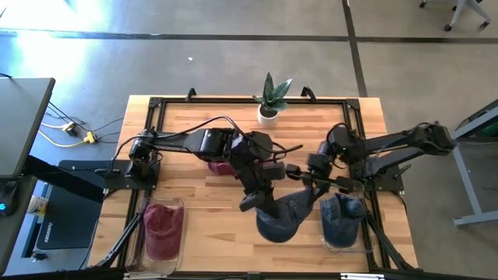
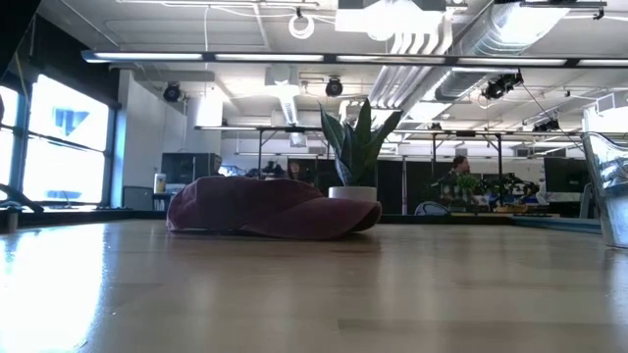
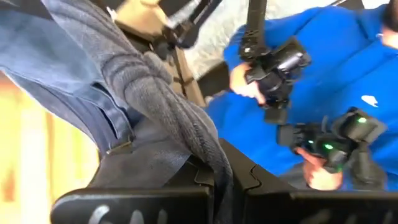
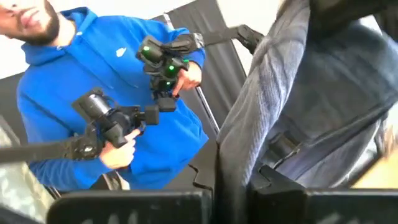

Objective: Pick & Place hat
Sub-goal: Put the blue cap into the right transparent bin

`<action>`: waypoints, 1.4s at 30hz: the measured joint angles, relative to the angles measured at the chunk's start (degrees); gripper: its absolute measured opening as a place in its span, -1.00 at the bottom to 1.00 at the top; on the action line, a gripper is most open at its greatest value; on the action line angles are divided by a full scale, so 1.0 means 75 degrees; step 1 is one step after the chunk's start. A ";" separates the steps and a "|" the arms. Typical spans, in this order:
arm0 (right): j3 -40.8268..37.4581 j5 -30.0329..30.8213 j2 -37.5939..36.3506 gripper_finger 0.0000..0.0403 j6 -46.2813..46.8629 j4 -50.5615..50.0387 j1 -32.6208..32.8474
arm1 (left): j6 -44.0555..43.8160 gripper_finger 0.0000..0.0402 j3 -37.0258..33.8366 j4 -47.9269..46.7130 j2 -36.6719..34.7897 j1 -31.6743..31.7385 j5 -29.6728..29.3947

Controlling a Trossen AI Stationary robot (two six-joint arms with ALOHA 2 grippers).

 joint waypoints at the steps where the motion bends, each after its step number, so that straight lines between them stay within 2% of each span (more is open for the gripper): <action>1: 0.0000 0.0142 -0.0267 -0.90 0.0002 -0.0558 0.0036 | 0.0163 -1.00 0.0000 0.0007 0.0000 0.0000 -0.0185; 5: 0.0000 0.0437 -0.1431 -0.97 -0.0036 -0.2923 0.0189 | 0.1112 -1.00 0.0002 0.0055 0.0060 0.0000 -0.1258; 9: 0.0000 0.1180 -0.2695 -0.96 0.0078 -0.5186 0.0445 | 0.2004 -1.00 -0.0023 0.0575 0.0482 0.0000 -0.1986; 14: 0.0000 0.2131 -0.3990 -0.98 0.0901 -0.7243 0.0924 | 0.2525 -1.00 -0.0002 0.2496 0.1167 0.0006 -0.2213; 17: 0.0000 0.2605 -0.4562 -0.99 0.1522 -0.7990 0.1343 | 0.2677 -1.00 0.0012 0.3898 0.1721 0.0060 -0.2221; 21: 0.0000 0.3274 -0.5131 -0.99 0.2409 -0.8904 0.2009 | 0.2677 -1.00 -0.0002 0.5147 0.2262 0.0107 -0.2237; 25: 0.0000 0.3902 -0.5392 -0.99 0.3032 -0.9646 0.2759 | 0.2677 -1.00 -0.0009 0.5925 0.2694 0.0095 -0.2205; 31: 0.0000 0.4807 -0.5393 -0.99 0.3314 -1.0618 0.3863 | 0.2739 -1.00 -0.0007 0.6771 0.3257 -0.0012 -0.2438; 38: -0.0029 0.6130 -0.5259 -1.00 0.3729 -1.1060 0.5193 | 0.3215 -1.00 0.0007 0.7189 0.3521 -0.0119 -0.2820; 42: -0.0038 0.6480 -0.4909 -1.00 0.4180 -1.0770 0.5997 | 0.2940 -1.00 -0.0032 0.7816 0.3842 -0.0115 -0.2648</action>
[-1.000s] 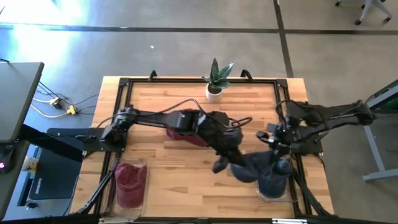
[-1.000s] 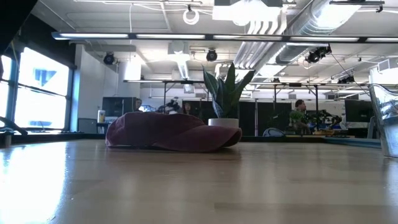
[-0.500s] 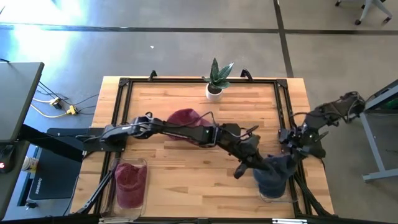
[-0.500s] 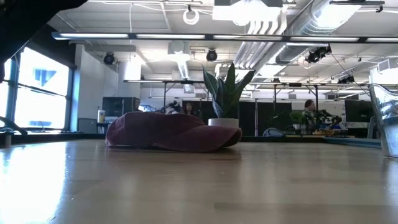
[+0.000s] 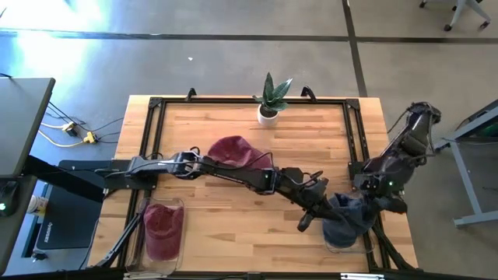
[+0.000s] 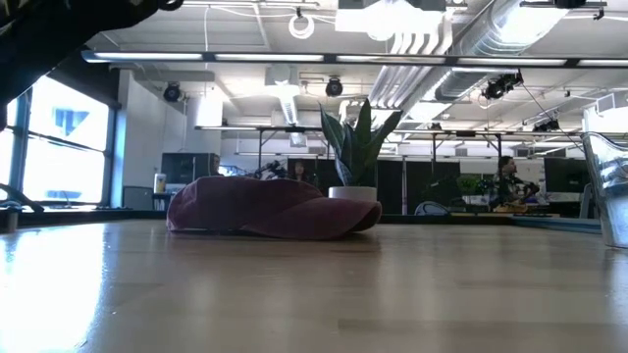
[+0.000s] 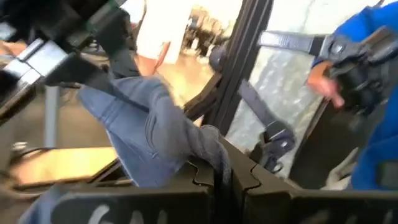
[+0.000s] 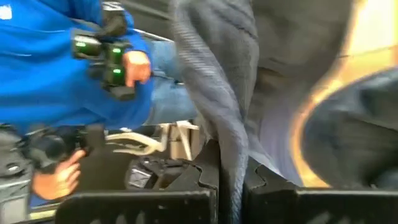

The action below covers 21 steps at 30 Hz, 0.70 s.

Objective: Pick & Place hat
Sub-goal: Put the blue cap into the right transparent bin

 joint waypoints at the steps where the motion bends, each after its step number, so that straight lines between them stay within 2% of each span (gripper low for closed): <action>1: 0.0005 0.0131 0.0113 -1.00 0.0076 0.0181 0.0200 | -0.0067 -1.00 -0.0003 0.0180 0.0010 -0.0028 0.0075; 4: 0.0017 0.0780 0.0444 -1.00 0.0214 0.0263 0.0819 | 0.0084 -1.00 0.0084 0.0542 0.0138 -0.0039 -0.0205; 12: 0.0023 0.1861 0.0710 -1.00 0.0862 -0.0941 0.1895 | 0.0384 -1.00 0.0061 0.0530 0.0533 0.0028 -0.0663; 21: 0.0280 0.2517 0.0520 -1.00 0.1184 -0.1030 0.2030 | 0.0170 -1.00 0.0047 0.1193 0.0537 0.0017 -0.0734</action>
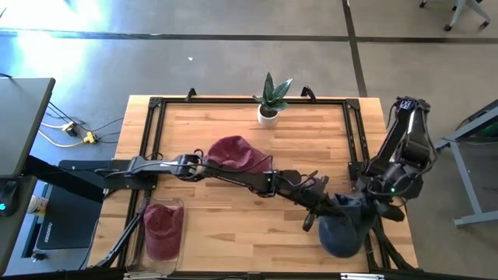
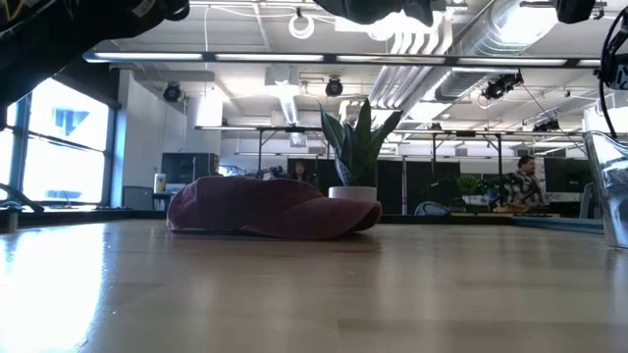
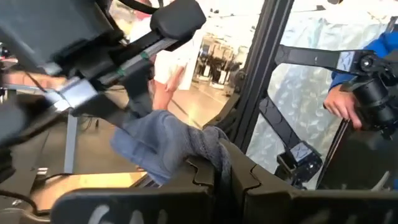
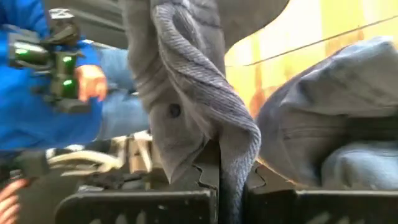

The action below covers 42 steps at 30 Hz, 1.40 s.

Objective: Pick & Place hat
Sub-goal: Put the blue cap into the right transparent bin

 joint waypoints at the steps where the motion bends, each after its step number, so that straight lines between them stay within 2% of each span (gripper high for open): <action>1: 0.0048 0.0116 -0.0017 -1.00 -0.0009 -0.0063 0.0000 | -0.0026 -1.00 -0.0009 0.0111 0.0006 -0.0004 -0.0036; 4: 0.0256 0.0441 -0.0081 -1.00 0.0030 -0.0033 -0.0003 | -0.0215 -1.00 -0.0007 0.0316 -0.0006 0.0008 -0.0377; 10: 0.0600 0.0547 -0.0090 -1.00 0.0032 -0.0584 -0.0003 | -0.0213 -1.00 -0.0006 0.0509 -0.0005 0.0008 -0.0599; 15: 0.0606 0.0310 -0.0044 -1.00 0.0406 -0.1099 -0.0009 | -0.0146 -1.00 -0.0006 0.0468 0.0001 0.0002 -0.0915; 20: 0.0606 -0.0101 0.0357 -1.00 0.0382 -0.1041 -0.0009 | 0.0246 -1.00 -0.0006 0.0014 0.0083 -0.0002 -0.1031; 26: 0.0594 -0.0532 0.0834 -1.00 0.0294 -0.1210 -0.0009 | 0.0399 -1.00 -0.0019 0.0558 0.0536 0.0002 -0.1331; 28: 0.0594 -0.0603 0.0910 -1.00 0.0296 -0.1217 0.0038 | 0.0332 -1.00 -0.0009 0.0618 0.0639 -0.0003 -0.1270; 33: 0.0591 -0.0465 0.1190 -1.00 0.0362 -0.0908 0.0324 | -0.0636 -1.00 -0.0006 0.0277 0.0636 -0.0001 -0.0416; 36: 0.0558 -0.0370 0.1368 -1.00 0.0245 -0.0846 0.0492 | -0.0916 -1.00 -0.0012 0.0160 0.0650 -0.0001 -0.0279; 42: -0.0641 -0.0198 0.1134 -1.00 0.0206 -0.0046 0.0527 | -0.1026 -1.00 -0.0021 -0.0117 0.0659 -0.0001 -0.0241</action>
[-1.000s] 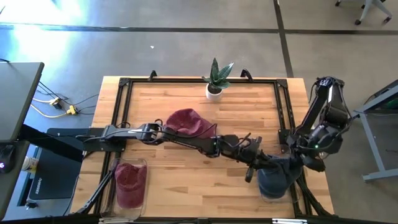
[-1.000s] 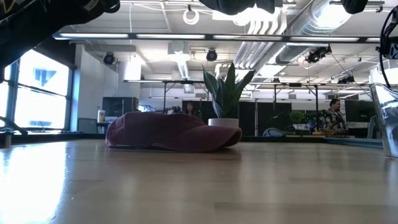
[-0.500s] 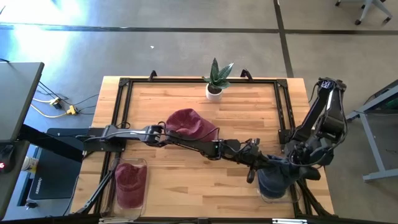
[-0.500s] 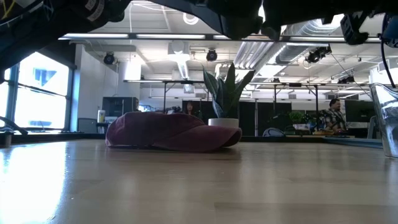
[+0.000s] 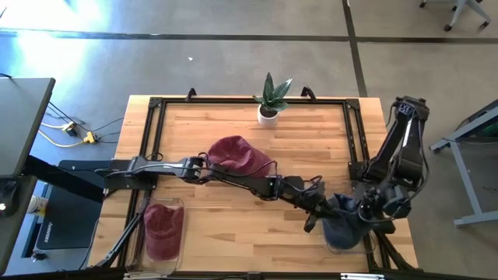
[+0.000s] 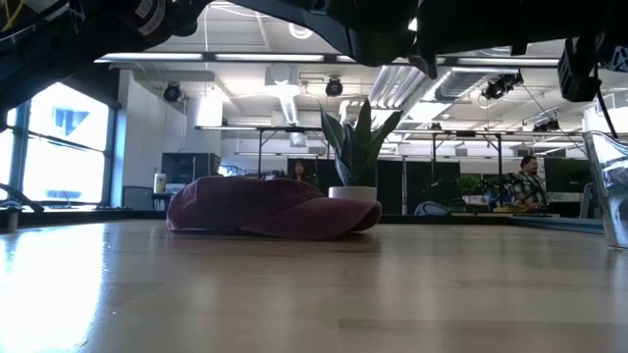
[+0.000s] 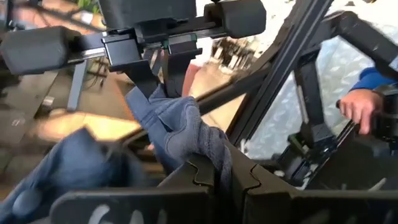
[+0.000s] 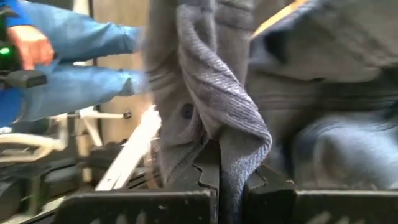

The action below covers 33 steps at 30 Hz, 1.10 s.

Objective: Pick & Place hat
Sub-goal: Put the blue cap into the right transparent bin

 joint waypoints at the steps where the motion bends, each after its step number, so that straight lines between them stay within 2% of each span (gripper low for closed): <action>1: -0.0179 0.0106 -0.0082 -1.00 0.0000 0.0033 0.0000 | 0.0013 -1.00 0.0000 -0.0103 0.0000 0.0003 -0.0023; 8: -0.1085 0.1161 -0.0546 -1.00 -0.0994 0.0089 -0.0020 | 0.0784 -1.00 0.0000 -0.0333 0.0000 0.0003 -0.0590; 13: -0.1596 0.1496 -0.0615 -0.95 -0.1162 0.0210 -0.0020 | 0.0790 -0.99 0.0000 -0.0715 0.0000 0.0011 -0.0881; 17: -0.1515 0.1513 -0.0611 -0.76 -0.1125 0.0144 -0.0020 | 0.0793 -0.87 0.0003 -0.0960 0.0000 0.0020 -0.0826; 22: -0.0860 0.1486 -0.0612 -0.41 -0.0704 -0.0434 -0.0020 | 0.0733 -0.57 0.0012 -0.0865 -0.0015 0.0100 -0.0285; 27: 0.0055 0.0611 -0.0615 -0.20 0.0399 -0.1632 -0.0020 | -0.0190 -0.42 0.0012 -0.1073 -0.0166 0.0337 0.0296; 33: 0.0371 -0.0835 -0.0615 -0.24 0.0824 -0.2281 -0.0020 | 0.0092 -0.40 0.0020 -0.1898 -0.0516 0.0485 0.0267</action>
